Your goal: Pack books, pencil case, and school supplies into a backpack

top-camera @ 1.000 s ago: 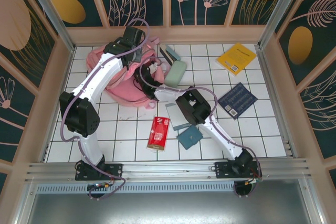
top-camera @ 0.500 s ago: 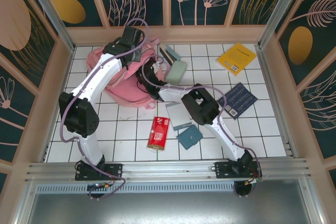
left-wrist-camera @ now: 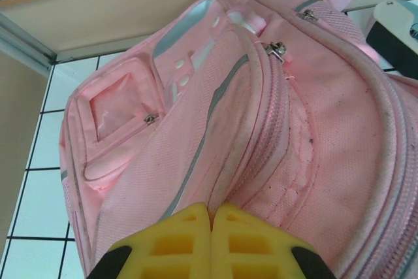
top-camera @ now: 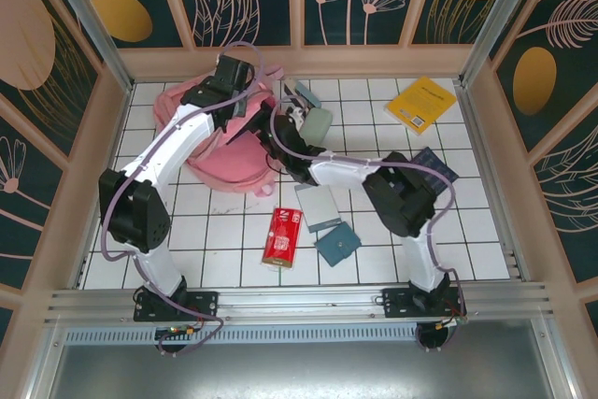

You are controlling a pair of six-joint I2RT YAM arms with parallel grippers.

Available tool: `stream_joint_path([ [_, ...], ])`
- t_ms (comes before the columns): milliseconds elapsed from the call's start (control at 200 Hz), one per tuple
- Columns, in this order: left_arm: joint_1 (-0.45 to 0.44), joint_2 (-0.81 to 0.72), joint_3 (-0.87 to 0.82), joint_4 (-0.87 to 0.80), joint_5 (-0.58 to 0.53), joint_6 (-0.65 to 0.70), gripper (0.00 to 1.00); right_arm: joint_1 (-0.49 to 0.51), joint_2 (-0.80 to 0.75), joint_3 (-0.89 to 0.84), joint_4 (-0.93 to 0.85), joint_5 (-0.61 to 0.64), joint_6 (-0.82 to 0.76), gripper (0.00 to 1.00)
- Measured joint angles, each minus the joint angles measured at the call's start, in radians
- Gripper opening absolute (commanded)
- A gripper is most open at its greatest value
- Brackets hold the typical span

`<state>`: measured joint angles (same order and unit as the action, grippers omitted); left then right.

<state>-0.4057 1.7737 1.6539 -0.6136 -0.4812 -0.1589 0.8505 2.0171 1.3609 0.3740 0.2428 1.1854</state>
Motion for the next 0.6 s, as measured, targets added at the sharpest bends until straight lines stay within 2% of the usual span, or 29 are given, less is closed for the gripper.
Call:
stream_joint_path([
  [90, 0.000, -0.019, -0.042, 0.010, -0.006, -0.001, 0.00, -0.006, -0.111, -0.103, -0.034, 0.006, -0.047, 0.81],
  [175, 0.000, -0.038, -0.080, 0.011, 0.000, -0.005, 0.21, -0.021, -0.202, -0.173, -0.073, 0.016, -0.092, 0.83],
  [255, 0.000, -0.056, -0.102, 0.012, 0.014, -0.026, 0.45, -0.047, -0.282, -0.229, -0.124, 0.026, -0.135, 0.85],
  [305, 0.002, -0.071, -0.113, 0.019, 0.032, -0.044, 0.54, -0.066, -0.327, -0.259, -0.159, 0.038, -0.161, 0.86],
  [390, 0.006, -0.104, -0.131, 0.049, 0.082, -0.076, 0.61, -0.100, -0.409, -0.325, -0.208, 0.071, -0.195, 0.89],
  [601, 0.007, -0.200, -0.234, 0.184, 0.280, -0.181, 0.65, -0.226, -0.636, -0.519, -0.323, 0.127, -0.254, 0.92],
])
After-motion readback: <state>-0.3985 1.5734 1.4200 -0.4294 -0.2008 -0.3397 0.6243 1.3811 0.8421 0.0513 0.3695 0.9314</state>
